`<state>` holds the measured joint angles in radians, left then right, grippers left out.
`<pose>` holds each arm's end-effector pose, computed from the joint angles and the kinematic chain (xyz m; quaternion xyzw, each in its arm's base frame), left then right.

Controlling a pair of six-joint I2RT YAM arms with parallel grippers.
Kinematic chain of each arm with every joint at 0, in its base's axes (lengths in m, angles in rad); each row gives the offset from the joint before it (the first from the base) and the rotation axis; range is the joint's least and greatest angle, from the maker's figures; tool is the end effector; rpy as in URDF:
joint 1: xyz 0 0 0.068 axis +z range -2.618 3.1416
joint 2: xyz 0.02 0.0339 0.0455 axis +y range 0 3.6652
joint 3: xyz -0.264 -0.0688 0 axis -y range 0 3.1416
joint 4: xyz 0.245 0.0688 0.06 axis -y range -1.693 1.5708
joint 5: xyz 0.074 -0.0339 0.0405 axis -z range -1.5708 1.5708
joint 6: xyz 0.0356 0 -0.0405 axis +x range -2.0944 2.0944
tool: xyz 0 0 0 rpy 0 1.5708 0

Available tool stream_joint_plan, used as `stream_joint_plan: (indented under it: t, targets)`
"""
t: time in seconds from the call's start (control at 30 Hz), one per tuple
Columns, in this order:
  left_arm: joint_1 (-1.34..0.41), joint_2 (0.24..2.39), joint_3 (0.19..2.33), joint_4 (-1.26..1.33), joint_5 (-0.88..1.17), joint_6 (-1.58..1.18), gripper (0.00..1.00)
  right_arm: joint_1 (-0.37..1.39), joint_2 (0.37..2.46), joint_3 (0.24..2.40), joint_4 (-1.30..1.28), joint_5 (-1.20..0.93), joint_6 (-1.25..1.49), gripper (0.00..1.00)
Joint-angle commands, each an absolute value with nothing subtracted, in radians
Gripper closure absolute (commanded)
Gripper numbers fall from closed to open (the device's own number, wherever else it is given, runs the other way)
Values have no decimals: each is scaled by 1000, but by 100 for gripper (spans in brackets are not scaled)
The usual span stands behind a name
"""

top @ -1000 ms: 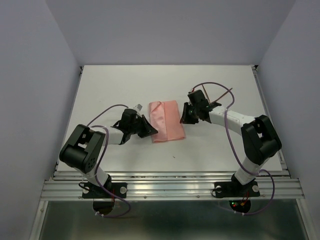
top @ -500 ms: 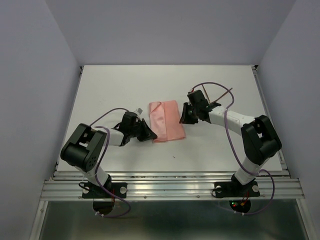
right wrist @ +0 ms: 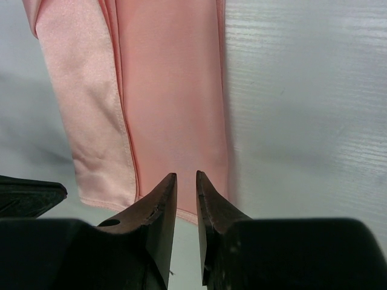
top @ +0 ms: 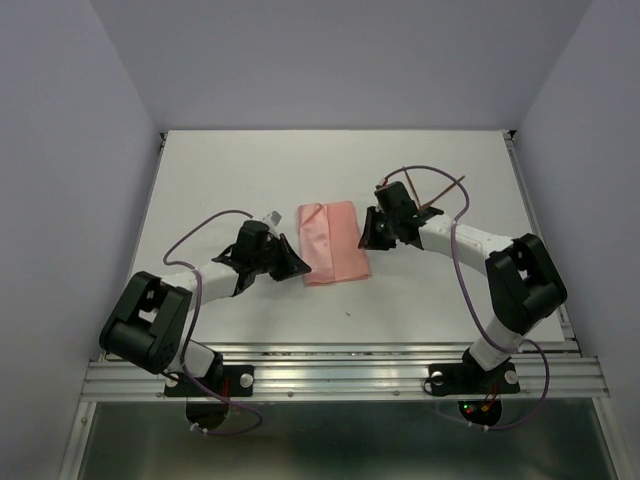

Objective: Fold the napkin into a case and place the utensils inside
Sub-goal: Smooth out the 2/3-rectangle-folded napkin at the center of the board.

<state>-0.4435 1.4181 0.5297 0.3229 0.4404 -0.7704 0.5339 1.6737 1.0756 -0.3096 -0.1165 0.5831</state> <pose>0.2379 -0.1298 0.1652 -0.0353 0.8609 -0.4254 0.2770 0.2998 0.1820 0.2016 0.0043 0.9441 0.2189 0.2464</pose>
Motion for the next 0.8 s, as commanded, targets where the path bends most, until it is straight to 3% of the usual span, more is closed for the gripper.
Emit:
stream_joint_plan:
  t: [0.0, 0.33, 0.43, 0.63, 0.77]
  targets:
    - [-448, 1434, 505, 304, 460, -735, 100, 545, 1644, 1072, -293, -115, 594, 75]
    - [-457, 1632, 535, 301, 474, -747, 100, 554, 1638, 1055, -293, -104, 595, 76]
    - [-457, 1597, 554, 282, 474, -747, 100, 554, 1638, 1063, -294, -107, 588, 75]
    - [-454, 1457, 753, 73, 385, -684, 100, 554, 1663, 1124, -310, -78, 555, 74]
    - [-431, 1511, 940, -32, 335, -629, 100, 554, 1719, 1192, -310, -52, 535, 73]
